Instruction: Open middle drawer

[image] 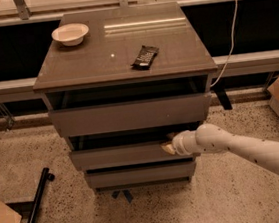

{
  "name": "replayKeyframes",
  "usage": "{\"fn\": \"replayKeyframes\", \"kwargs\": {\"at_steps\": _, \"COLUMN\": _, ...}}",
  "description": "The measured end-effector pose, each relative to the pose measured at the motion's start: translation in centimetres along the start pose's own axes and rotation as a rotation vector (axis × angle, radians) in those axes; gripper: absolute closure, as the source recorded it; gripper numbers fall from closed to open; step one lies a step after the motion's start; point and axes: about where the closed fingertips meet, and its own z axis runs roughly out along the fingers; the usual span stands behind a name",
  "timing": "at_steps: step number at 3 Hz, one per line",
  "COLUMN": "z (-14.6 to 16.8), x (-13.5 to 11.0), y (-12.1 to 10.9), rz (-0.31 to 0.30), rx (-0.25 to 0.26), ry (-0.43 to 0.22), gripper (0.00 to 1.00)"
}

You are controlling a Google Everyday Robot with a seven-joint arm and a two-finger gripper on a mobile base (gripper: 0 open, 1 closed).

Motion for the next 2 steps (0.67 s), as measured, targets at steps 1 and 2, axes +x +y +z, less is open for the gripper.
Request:
{"fn": "replayKeyframes", "kwargs": {"at_steps": 1, "z": 0.0, "x": 0.0, "y": 0.0, "rz": 0.0, "rx": 0.0, "ry": 0.0, "gripper": 0.26}}
{"fn": "replayKeyframes", "kwargs": {"at_steps": 2, "z": 0.01, "x": 0.0, "y": 0.01, "rz": 0.0, "rx": 0.0, "ry": 0.0, "gripper": 0.03}}
